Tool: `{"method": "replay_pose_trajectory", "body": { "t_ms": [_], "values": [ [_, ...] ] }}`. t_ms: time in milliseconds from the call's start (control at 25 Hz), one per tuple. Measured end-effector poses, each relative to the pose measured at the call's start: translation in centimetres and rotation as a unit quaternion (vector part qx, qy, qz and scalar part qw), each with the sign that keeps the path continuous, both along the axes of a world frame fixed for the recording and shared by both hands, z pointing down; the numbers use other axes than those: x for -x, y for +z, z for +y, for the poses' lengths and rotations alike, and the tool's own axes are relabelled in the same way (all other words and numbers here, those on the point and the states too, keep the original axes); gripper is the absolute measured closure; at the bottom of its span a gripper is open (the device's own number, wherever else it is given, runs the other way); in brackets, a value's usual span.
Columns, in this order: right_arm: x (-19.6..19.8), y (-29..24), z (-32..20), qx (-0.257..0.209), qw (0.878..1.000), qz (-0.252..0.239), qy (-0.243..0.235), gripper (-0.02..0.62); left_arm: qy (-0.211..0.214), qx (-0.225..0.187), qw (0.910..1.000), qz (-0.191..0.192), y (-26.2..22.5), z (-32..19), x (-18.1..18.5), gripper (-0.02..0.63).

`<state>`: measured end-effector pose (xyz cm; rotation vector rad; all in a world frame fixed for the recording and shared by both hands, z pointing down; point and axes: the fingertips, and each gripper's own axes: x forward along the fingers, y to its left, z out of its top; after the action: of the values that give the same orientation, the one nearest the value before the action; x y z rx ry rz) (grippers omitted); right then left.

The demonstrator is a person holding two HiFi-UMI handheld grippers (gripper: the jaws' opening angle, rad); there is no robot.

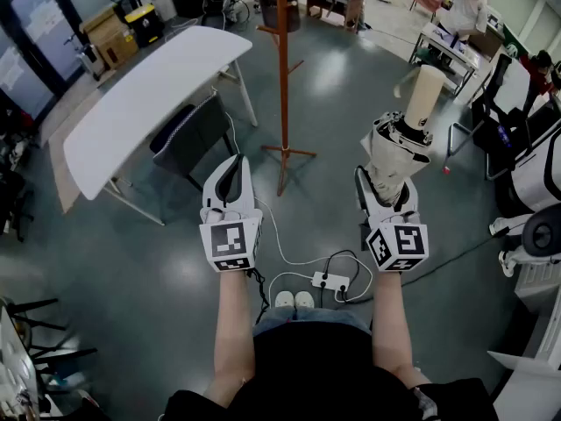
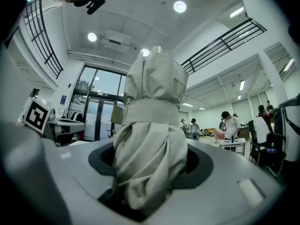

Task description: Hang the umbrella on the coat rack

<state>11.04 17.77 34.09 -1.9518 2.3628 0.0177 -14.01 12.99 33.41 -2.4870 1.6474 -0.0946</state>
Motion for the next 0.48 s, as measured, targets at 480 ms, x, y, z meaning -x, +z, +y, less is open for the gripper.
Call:
{"method": "replay_pose_trajectory", "body": {
  "t_ms": [480],
  "values": [
    [0.0, 0.2, 0.0, 0.002, 1.0, -0.002, -0.001, 0.295, 0.003, 0.001, 1.0, 0.006, 0.11, -0.1, 0.01, 0.601]
  ]
}}
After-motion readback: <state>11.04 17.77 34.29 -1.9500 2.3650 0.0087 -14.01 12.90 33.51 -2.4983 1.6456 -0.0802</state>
